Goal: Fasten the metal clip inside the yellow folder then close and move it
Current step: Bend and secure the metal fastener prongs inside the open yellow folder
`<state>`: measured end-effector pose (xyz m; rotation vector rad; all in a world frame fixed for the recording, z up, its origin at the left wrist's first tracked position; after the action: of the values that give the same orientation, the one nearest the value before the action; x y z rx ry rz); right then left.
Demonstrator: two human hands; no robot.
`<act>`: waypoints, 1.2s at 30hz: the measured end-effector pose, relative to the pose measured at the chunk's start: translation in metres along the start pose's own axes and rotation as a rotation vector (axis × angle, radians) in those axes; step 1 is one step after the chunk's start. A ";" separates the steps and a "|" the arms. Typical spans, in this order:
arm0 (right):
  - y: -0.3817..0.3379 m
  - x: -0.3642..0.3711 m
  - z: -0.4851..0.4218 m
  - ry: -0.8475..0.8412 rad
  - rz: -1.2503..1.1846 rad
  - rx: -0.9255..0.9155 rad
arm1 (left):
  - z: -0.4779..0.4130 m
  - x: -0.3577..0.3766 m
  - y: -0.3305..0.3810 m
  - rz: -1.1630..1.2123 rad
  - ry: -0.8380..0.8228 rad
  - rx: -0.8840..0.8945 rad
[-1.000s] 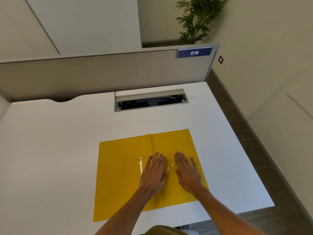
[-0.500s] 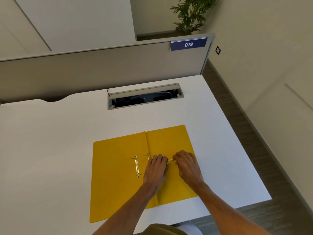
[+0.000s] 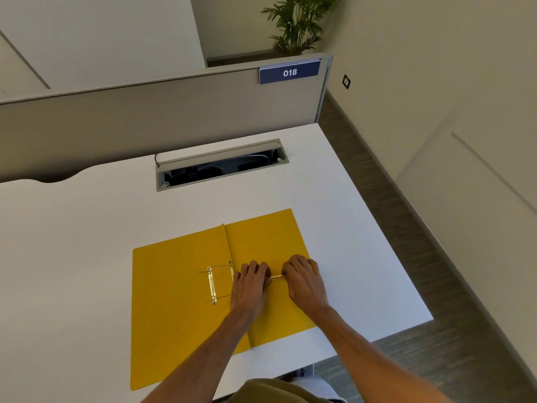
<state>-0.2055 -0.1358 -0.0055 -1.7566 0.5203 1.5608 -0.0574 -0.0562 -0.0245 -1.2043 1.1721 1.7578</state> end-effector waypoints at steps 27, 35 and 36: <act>-0.007 -0.001 -0.013 -0.170 0.083 -0.150 | -0.008 -0.011 -0.006 0.050 -0.104 0.045; -0.044 0.003 -0.013 -0.029 -0.102 -0.173 | 0.018 -0.060 -0.081 0.438 0.460 -0.201; -0.055 0.005 -0.012 -0.028 -0.116 -0.211 | 0.024 -0.063 -0.096 0.520 0.532 -0.281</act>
<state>-0.1572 -0.1072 0.0032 -1.8824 0.2414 1.6032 0.0408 -0.0031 0.0116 -1.7217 1.7040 2.0992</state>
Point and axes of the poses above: each hand's wrist, its own z-axis away from the middle knuckle, its own x-axis out of the palm, y = z × x, the point moved 2 cm from there along -z, towards the middle knuckle, and after that the axes turned 3 degrees about y, right-handed, at the moved point
